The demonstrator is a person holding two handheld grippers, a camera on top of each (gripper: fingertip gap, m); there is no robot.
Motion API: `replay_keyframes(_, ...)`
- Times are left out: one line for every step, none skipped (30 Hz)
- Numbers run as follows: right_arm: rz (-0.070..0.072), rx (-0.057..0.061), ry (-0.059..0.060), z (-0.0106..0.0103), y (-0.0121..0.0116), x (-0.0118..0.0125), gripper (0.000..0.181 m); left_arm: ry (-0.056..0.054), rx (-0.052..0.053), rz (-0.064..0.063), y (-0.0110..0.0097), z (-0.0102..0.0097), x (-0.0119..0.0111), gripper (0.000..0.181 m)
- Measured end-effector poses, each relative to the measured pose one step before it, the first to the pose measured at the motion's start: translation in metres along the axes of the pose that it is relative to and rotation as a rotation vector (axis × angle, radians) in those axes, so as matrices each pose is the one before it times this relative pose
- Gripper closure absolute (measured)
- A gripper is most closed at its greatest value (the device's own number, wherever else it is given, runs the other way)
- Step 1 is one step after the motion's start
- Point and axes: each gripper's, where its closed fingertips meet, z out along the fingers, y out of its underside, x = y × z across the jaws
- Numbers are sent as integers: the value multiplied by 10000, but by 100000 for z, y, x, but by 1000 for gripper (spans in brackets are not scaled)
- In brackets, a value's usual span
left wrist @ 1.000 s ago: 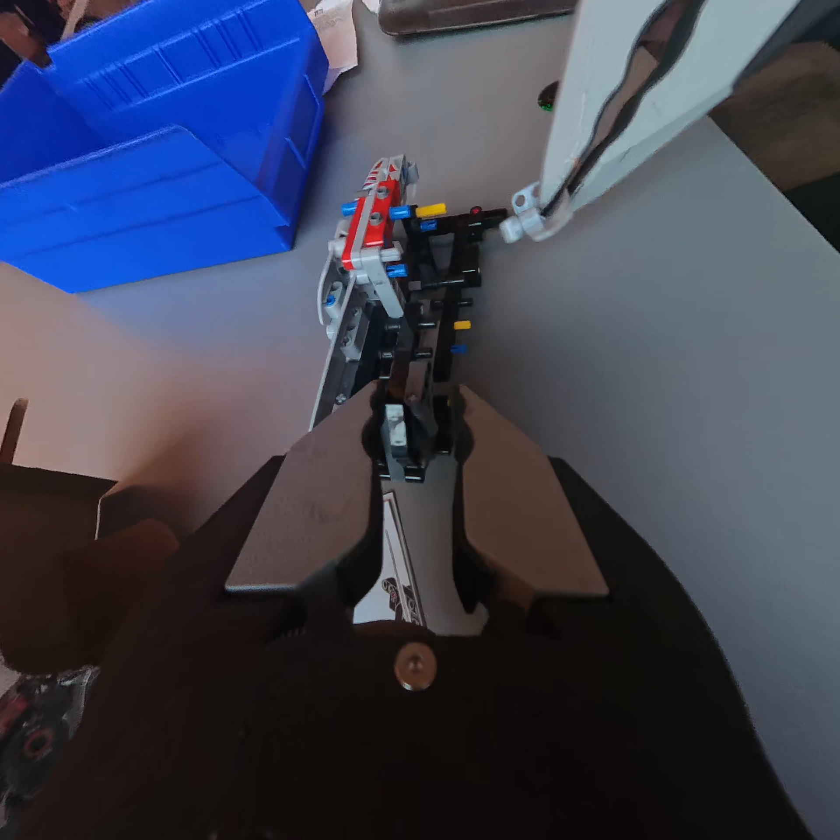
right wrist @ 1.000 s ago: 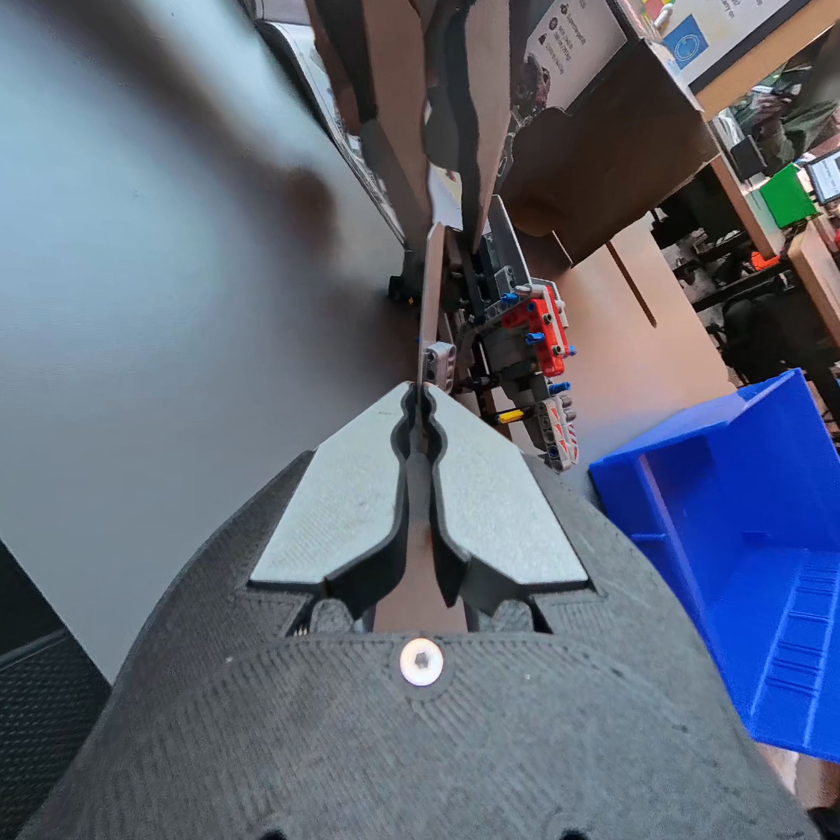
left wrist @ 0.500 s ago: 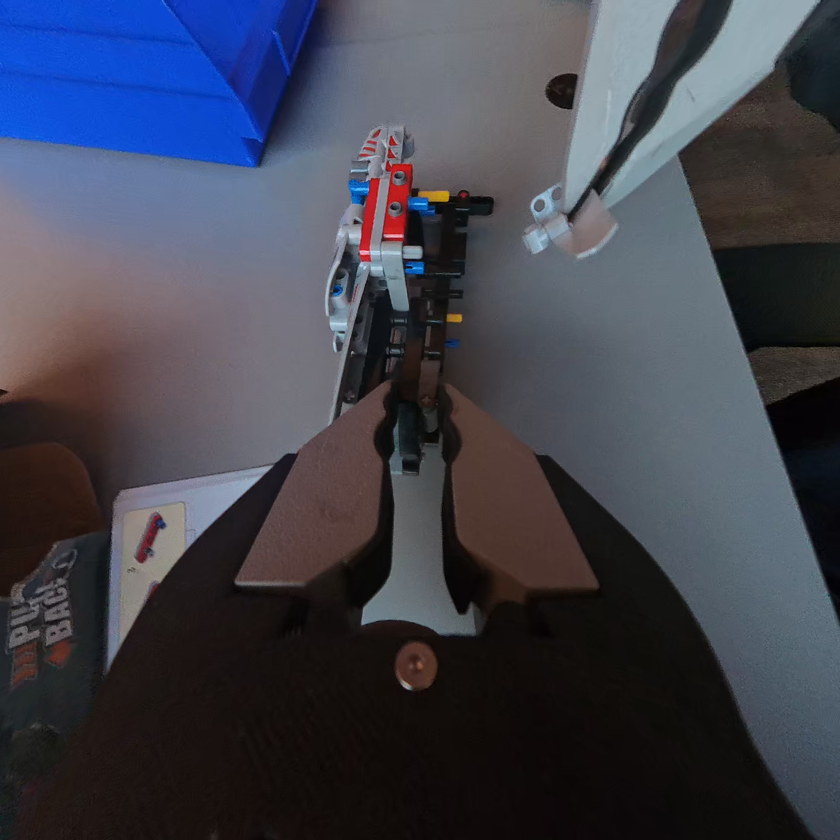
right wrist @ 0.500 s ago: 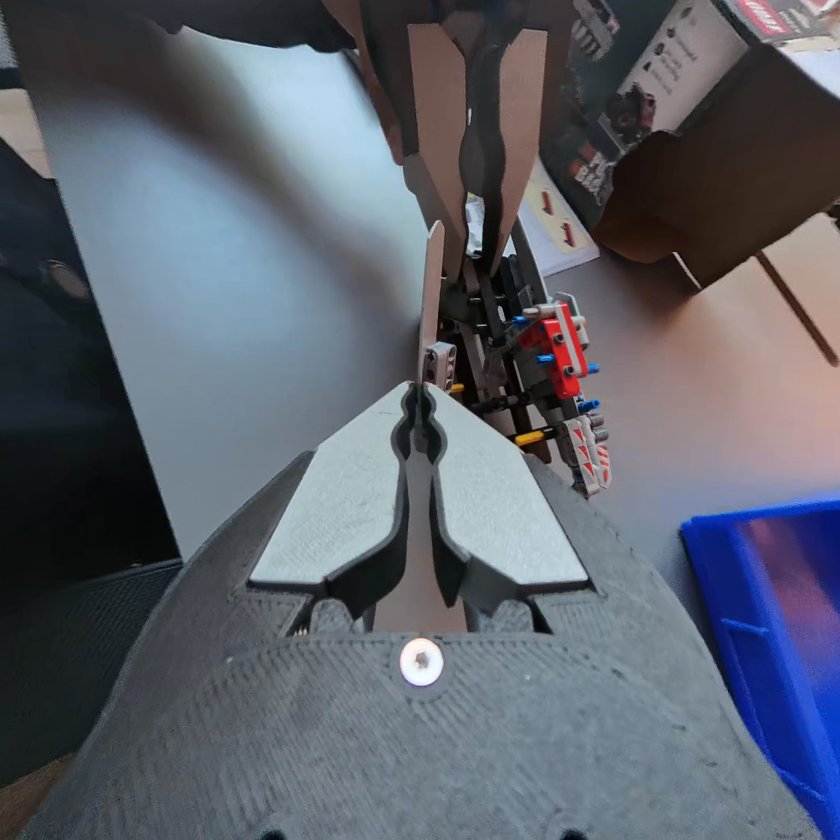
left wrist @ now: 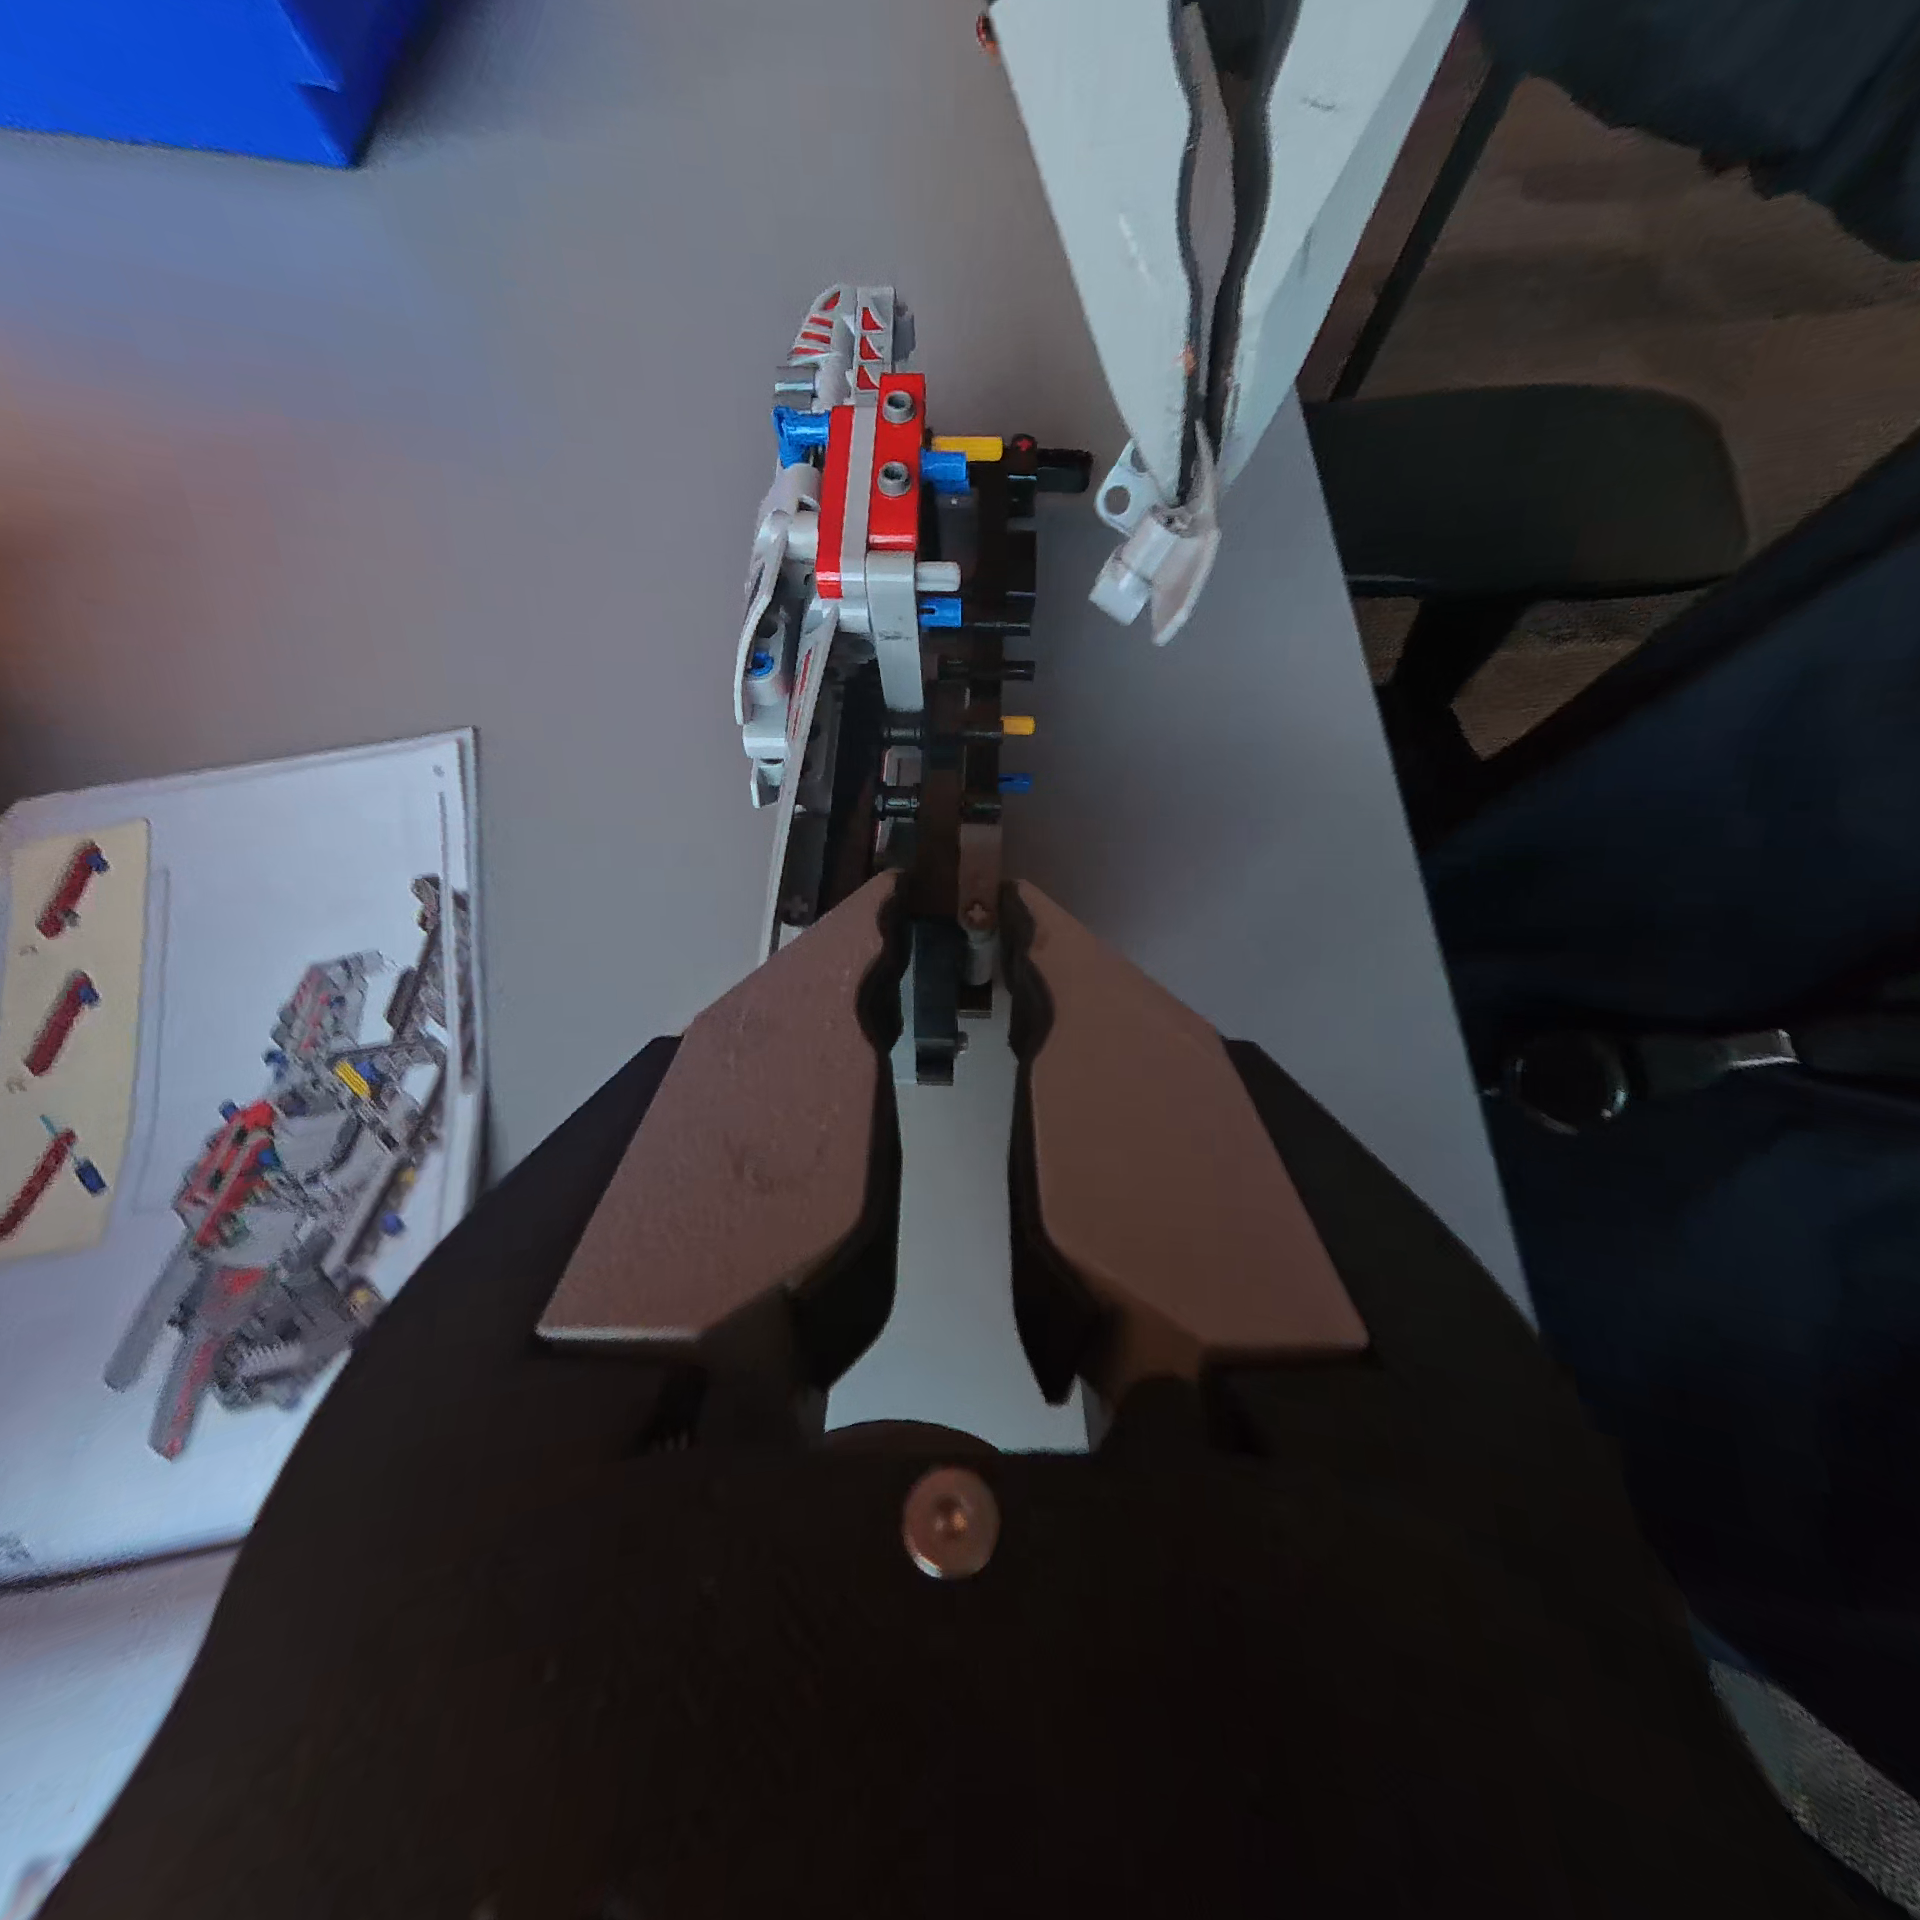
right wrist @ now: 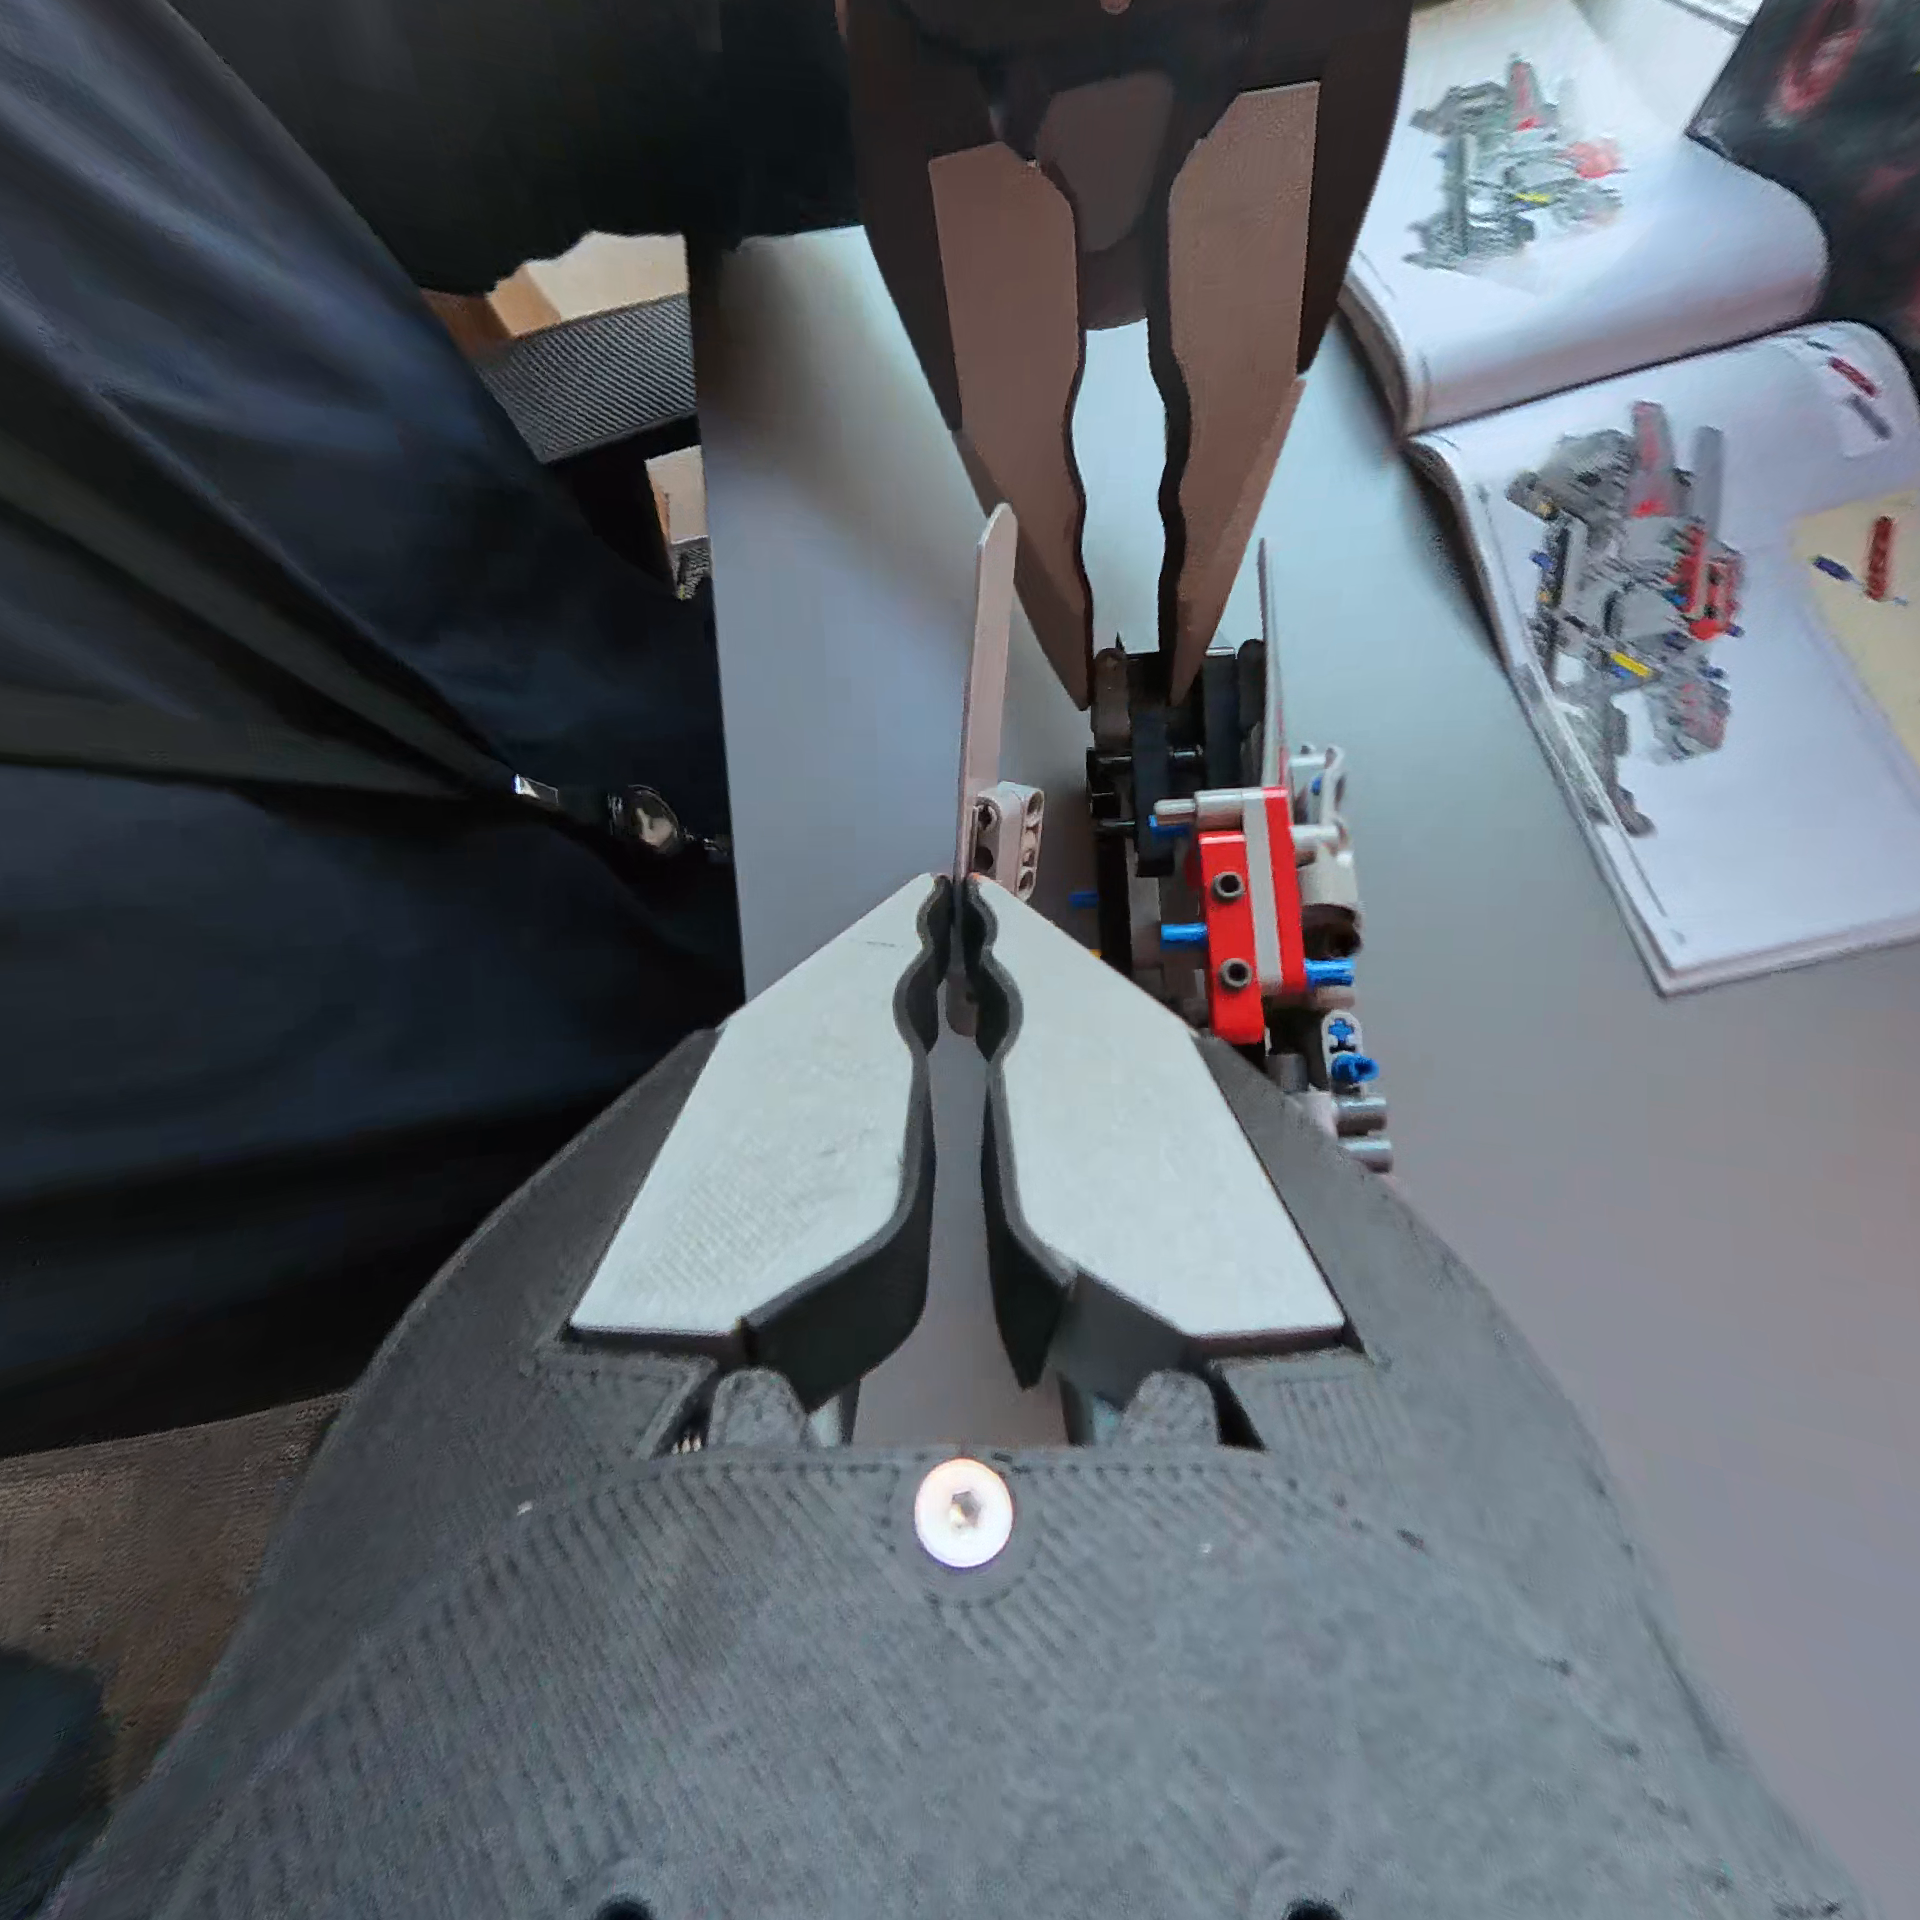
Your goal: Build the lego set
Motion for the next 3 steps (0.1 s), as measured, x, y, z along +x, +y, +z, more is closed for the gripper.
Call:
replay_keyframes(-35,0,-132,484,-423,-422,181,-21,84,-80,387,-428,516,168)
replay_keyframes(-12,9,-181,460,-424,-487,181,-17,76,-97,359,-412,511,168)
replay_keyframes(-15,-7,-172,432,-381,-472,181,-53,67,-81,346,-394,456,168)
